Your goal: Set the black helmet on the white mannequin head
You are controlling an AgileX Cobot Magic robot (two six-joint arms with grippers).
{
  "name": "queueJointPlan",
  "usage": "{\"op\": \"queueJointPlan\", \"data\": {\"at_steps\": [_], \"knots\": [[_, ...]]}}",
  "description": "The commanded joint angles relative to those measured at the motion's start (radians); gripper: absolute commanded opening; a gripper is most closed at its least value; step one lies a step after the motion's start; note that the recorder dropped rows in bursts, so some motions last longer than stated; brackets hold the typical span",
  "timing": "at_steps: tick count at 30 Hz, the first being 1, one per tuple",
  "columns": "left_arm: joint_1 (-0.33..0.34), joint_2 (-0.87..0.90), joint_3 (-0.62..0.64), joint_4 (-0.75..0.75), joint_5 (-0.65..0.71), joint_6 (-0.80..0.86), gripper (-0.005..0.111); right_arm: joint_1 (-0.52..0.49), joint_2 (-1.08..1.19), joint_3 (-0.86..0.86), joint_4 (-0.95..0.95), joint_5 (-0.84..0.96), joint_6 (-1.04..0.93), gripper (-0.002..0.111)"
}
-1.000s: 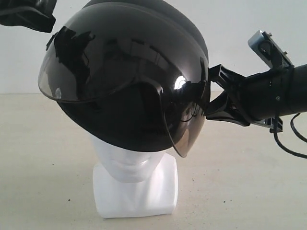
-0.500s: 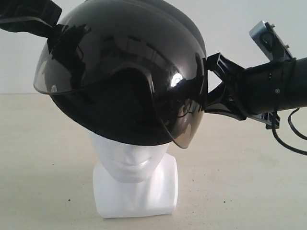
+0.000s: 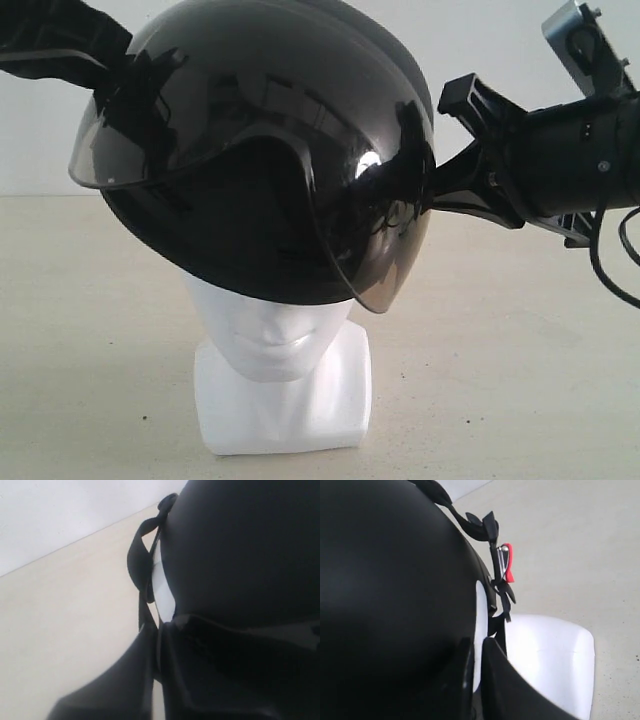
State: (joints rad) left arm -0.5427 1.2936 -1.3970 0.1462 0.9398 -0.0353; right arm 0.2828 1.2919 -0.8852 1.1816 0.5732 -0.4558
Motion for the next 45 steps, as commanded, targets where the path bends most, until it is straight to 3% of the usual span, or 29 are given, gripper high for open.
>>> {"op": "queueJointPlan", "data": {"at_steps": [1,26,45], "knots": [[0.003,0.004,0.008,0.005,0.021,0.003,0.004,0.006,-0.030,-0.001,0.016,0.021,0.003,0.006],[0.003,0.004,0.008,0.038,0.119,0.023,0.004,0.006,-0.082,-0.092,0.079,0.161,-0.026,0.006],[0.003,-0.077,0.008,0.052,0.152,0.023,0.004,0.006,-0.204,-0.092,0.074,0.096,-0.006,0.006]]}}
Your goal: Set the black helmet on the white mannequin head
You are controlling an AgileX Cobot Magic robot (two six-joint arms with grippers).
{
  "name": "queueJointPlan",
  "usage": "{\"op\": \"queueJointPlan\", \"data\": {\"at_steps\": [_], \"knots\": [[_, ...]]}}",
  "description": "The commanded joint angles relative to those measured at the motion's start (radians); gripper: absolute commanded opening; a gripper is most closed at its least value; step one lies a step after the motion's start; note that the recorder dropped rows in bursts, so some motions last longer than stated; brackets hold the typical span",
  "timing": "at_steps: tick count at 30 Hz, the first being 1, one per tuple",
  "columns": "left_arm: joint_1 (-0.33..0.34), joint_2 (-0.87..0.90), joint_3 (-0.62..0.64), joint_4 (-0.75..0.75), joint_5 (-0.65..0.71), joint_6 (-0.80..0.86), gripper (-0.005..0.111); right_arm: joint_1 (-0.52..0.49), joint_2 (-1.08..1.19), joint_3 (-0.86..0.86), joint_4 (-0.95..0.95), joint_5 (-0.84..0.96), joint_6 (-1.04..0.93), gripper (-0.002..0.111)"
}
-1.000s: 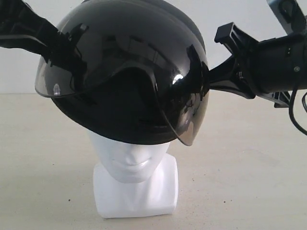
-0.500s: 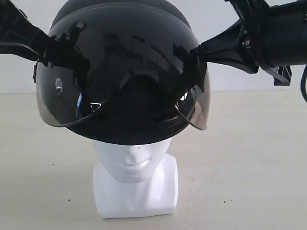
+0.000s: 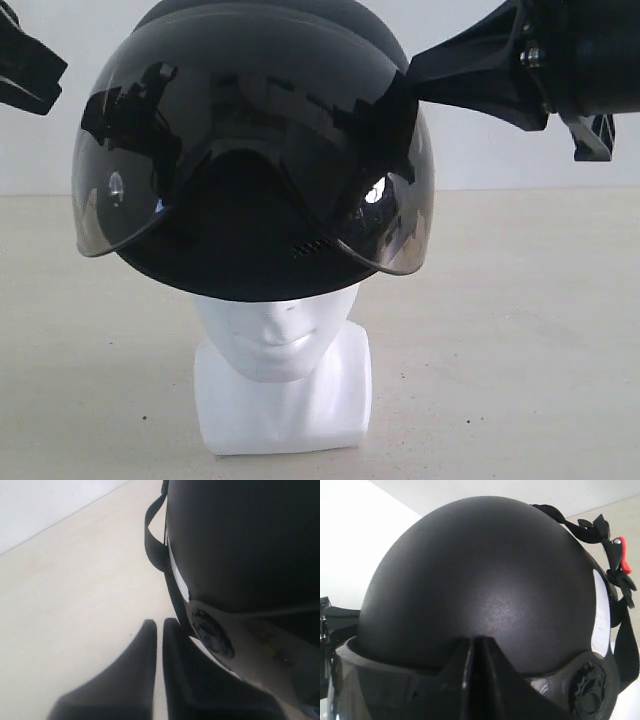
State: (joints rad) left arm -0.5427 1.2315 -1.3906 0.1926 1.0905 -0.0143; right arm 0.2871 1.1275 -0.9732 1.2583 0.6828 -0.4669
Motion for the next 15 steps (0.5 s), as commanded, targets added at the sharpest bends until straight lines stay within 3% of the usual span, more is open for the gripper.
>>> {"op": "queueJointPlan", "data": {"at_steps": [1,10,15], "knots": [[0.003,-0.020,0.002,0.006,0.002,0.002,0.004,0.002,-0.048,-0.004,-0.005,-0.019,0.005,0.006],[0.003,-0.099,0.002,-0.008,-0.034,-0.016,0.004,0.002,-0.120,-0.004,-0.023,-0.006,-0.029,0.006],[0.003,-0.193,0.002,-0.241,-0.107,0.042,0.004,0.002,-0.152,-0.006,-0.025,0.004,-0.324,0.006]]}}
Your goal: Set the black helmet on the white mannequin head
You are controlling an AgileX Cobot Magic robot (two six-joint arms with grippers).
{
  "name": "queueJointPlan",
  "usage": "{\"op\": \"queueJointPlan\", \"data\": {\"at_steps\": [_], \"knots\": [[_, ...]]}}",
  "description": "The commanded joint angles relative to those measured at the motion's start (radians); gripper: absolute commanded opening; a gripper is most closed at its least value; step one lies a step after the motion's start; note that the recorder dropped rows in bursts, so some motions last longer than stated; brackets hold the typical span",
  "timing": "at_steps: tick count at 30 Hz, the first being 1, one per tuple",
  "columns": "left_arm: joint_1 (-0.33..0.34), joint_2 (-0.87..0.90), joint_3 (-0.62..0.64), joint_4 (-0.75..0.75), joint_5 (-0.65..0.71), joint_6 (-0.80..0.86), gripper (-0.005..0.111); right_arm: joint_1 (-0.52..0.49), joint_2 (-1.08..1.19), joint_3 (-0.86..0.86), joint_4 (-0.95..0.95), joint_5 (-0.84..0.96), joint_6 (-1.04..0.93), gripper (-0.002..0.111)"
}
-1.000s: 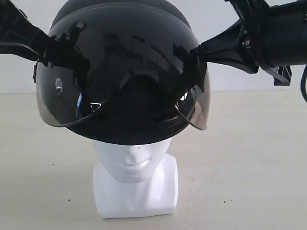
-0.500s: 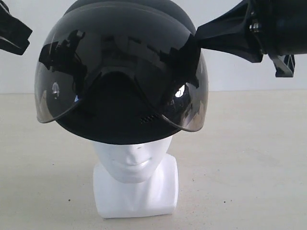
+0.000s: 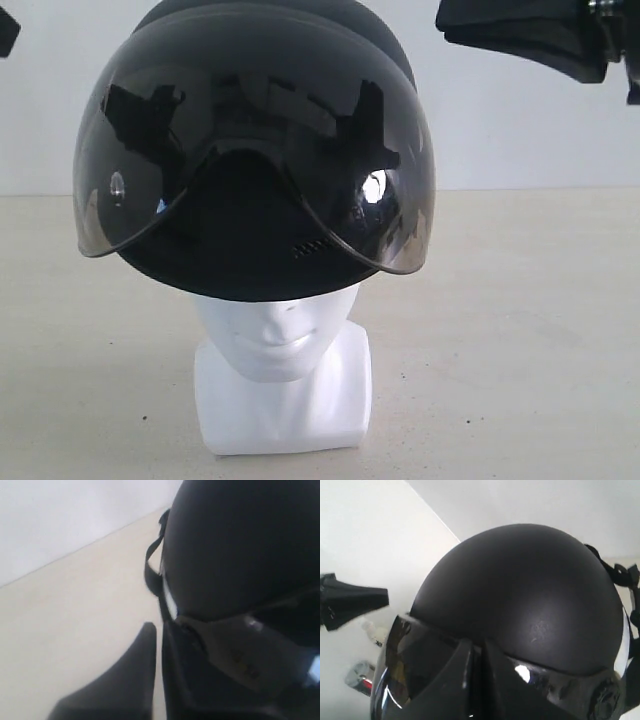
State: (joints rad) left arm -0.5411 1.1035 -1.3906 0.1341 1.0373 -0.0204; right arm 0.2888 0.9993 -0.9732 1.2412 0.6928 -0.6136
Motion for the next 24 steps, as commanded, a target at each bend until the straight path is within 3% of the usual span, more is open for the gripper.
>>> {"op": "queueJointPlan", "data": {"at_steps": [1,3,5,9,11,14,19,24], "knots": [[0.002,-0.078,0.002,-0.230,-0.067,0.087,0.004,0.000,-0.024,-0.010,-0.008,-0.017,-0.178,0.006],[0.002,-0.096,0.002,-0.274,-0.093,0.137,0.004,0.000,-0.026,-0.038,-0.068,0.001,-0.169,0.006],[0.002,-0.100,0.002,-0.280,-0.148,0.149,0.004,0.000,-0.010,-0.093,-0.195,0.059,-0.033,0.006],[0.002,-0.087,0.002,-0.280,-0.198,0.149,0.004,0.000,0.074,-0.265,-0.556,0.266,0.259,0.006],[0.002,-0.072,0.002,-0.272,-0.173,0.149,0.004,0.000,0.118,-0.365,-0.646,0.403,0.297,0.006],[0.002,-0.043,0.002,-0.272,-0.175,0.149,0.004,0.000,0.182,-0.484,-0.647,0.527,0.298,0.006],[0.002,0.011,0.002,-0.272,-0.214,0.149,0.004,0.000,0.210,-0.528,-0.584,0.375,0.314,0.006],[0.002,0.069,0.002,-0.290,-0.226,0.157,0.004,0.020,0.221,-0.520,-0.524,0.375,0.292,0.006]]}}
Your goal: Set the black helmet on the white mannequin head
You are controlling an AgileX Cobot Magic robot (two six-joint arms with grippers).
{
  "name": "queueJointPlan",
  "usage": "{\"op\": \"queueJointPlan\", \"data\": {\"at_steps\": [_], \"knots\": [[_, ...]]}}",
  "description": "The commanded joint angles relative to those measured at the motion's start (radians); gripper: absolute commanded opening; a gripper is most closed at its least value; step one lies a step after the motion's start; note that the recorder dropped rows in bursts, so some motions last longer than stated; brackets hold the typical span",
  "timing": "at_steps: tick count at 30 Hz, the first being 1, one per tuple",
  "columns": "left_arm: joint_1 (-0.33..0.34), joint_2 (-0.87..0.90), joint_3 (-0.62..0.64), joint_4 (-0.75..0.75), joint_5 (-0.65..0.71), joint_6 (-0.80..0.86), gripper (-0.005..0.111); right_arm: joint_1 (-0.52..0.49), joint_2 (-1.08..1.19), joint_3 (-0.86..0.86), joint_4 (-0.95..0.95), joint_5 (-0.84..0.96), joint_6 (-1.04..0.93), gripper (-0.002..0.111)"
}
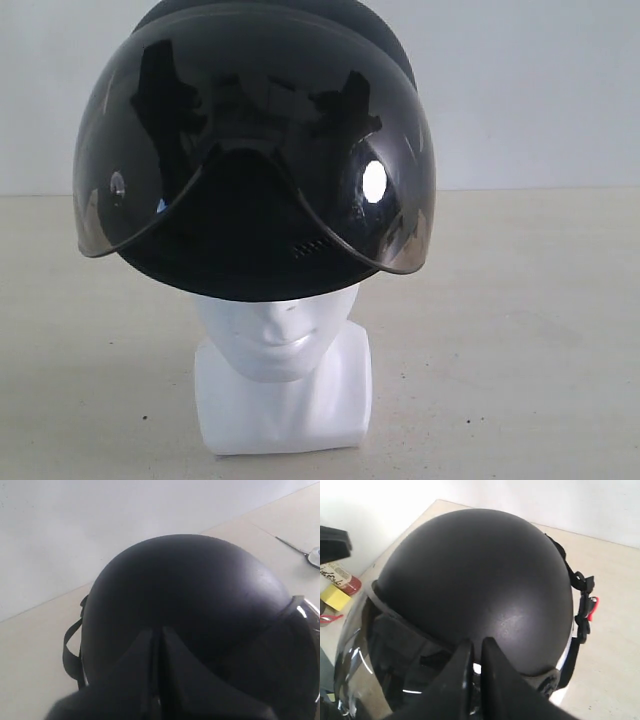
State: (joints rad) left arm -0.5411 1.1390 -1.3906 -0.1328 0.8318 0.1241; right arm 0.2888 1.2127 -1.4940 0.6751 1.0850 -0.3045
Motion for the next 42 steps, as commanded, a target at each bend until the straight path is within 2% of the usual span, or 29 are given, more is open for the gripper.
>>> {"op": "queueJointPlan", "data": {"at_steps": [1,7,10,15,25,42], "knots": [[0.002,0.039,0.002,-0.037,-0.020,0.025,0.004,0.038,0.013,0.006,0.042,-0.037,-0.019,0.006],[0.002,0.039,0.002,-0.094,0.002,0.065,0.004,0.170,0.035,0.040,-0.016,-0.174,-0.024,0.006],[0.002,0.039,0.002,-0.095,0.025,0.067,0.004,0.190,0.038,0.045,-0.061,-0.202,0.012,0.006],[0.002,0.039,0.002,-0.130,0.115,0.080,0.004,0.197,0.038,0.065,-0.056,-0.191,0.011,0.006],[0.002,0.031,0.002,-0.166,0.186,0.095,0.004,0.199,0.038,0.110,-0.049,-0.146,0.022,0.006],[0.002,0.031,0.002,-0.139,0.187,0.112,0.004,0.202,0.038,0.115,-0.032,-0.068,0.045,0.006]]}}
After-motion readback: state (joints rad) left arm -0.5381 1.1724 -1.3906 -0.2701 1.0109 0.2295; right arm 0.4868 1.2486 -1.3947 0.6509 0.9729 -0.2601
